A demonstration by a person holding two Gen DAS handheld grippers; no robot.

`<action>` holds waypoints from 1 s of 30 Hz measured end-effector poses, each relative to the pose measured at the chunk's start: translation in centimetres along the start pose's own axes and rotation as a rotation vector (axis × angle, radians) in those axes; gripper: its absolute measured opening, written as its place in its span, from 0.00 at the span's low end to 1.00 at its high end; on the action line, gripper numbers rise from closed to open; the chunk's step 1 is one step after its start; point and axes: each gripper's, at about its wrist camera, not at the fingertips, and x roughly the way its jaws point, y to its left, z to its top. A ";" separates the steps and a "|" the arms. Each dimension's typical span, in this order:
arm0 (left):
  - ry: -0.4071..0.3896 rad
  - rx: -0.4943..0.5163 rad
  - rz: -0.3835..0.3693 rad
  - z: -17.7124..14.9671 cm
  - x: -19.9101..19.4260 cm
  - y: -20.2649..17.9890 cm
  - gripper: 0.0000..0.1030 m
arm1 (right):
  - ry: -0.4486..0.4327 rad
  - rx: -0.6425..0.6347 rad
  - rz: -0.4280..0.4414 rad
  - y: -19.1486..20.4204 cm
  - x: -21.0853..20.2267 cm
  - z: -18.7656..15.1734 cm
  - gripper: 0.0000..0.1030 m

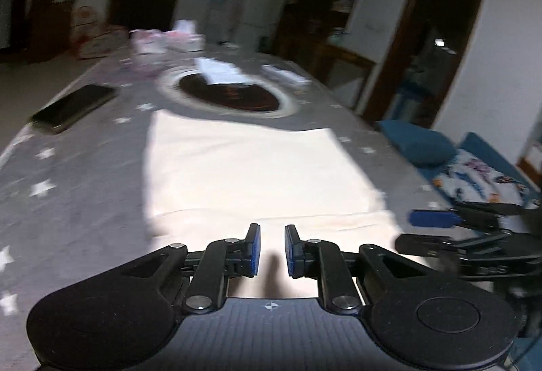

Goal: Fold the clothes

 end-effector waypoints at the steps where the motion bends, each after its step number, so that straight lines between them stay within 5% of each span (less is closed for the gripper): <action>1: 0.004 -0.007 0.028 -0.1 0.0 0.7 0.16 | 0.009 -0.003 0.010 0.2 0.3 0.0 0.51; 8: 0.010 -0.090 0.141 -0.2 -0.7 4.9 0.16 | 0.036 -0.016 0.032 1.1 1.7 -0.1 0.51; 14: 0.003 -0.121 0.144 0.3 -0.9 6.0 0.17 | 0.055 -0.003 0.043 1.0 2.8 0.0 0.46; 18: 0.020 -0.138 0.125 0.6 0.3 6.5 0.33 | 0.064 0.001 0.051 1.2 3.3 0.1 0.34; 20: 0.028 -0.150 0.113 0.6 0.9 6.8 0.29 | 0.064 0.000 0.046 1.2 3.4 0.2 0.28; 21: 0.023 -0.156 0.104 0.6 0.9 6.9 0.15 | 0.063 0.000 0.039 1.2 3.4 0.2 0.20; 23: 0.009 -0.159 0.096 0.7 0.7 6.8 0.11 | 0.059 0.002 0.034 1.2 3.4 0.3 0.15; 30: -0.052 -0.165 0.107 0.7 -0.6 6.5 0.09 | -0.007 -0.019 0.020 1.9 2.6 1.2 0.08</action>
